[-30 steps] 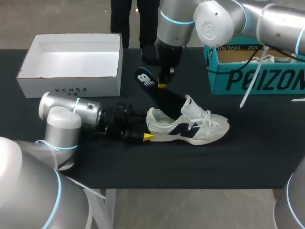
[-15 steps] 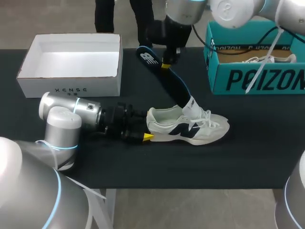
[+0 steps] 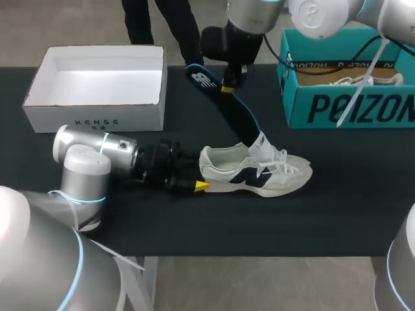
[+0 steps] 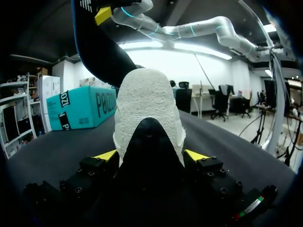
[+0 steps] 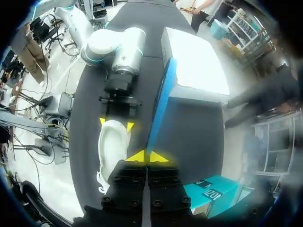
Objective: Take the shoe out of the shoebox, open the shoe tongue, remove and reinsert the insole, then place the shoe into the shoebox
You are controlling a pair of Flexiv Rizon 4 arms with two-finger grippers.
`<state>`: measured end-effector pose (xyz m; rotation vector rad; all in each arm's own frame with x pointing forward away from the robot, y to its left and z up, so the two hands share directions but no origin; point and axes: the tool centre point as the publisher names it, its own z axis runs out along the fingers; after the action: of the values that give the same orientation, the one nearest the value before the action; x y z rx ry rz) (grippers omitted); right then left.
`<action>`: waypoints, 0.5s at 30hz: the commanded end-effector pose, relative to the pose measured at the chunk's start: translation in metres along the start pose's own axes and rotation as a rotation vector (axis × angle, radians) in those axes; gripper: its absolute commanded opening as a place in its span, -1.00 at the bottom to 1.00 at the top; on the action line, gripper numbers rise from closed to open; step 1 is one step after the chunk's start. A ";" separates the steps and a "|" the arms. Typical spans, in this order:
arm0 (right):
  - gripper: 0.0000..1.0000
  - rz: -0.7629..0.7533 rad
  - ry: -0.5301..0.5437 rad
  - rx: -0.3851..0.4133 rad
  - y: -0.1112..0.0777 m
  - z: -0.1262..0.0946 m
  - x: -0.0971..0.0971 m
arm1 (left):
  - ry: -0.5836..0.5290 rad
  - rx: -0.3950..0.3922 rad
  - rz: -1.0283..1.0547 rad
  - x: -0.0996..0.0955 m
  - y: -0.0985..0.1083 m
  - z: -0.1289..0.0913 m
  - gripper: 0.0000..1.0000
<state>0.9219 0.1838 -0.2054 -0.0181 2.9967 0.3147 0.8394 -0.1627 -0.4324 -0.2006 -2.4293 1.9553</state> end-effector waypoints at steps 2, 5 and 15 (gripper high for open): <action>-1.00 -0.009 0.016 -0.047 0.002 -0.002 0.007 | 0.000 -0.002 0.000 0.000 0.002 0.002 -1.00; -1.00 -0.022 0.056 -0.121 0.016 -0.003 0.011 | 0.000 -0.002 0.000 0.000 0.002 0.002 -1.00; -1.00 -0.044 0.116 -0.260 0.063 -0.055 0.016 | 0.000 -0.002 0.000 0.000 0.002 0.002 -1.00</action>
<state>0.9065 0.2304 -0.1596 -0.1325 3.0331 0.7508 0.8394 -0.1626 -0.4324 -0.2005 -2.4294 1.9552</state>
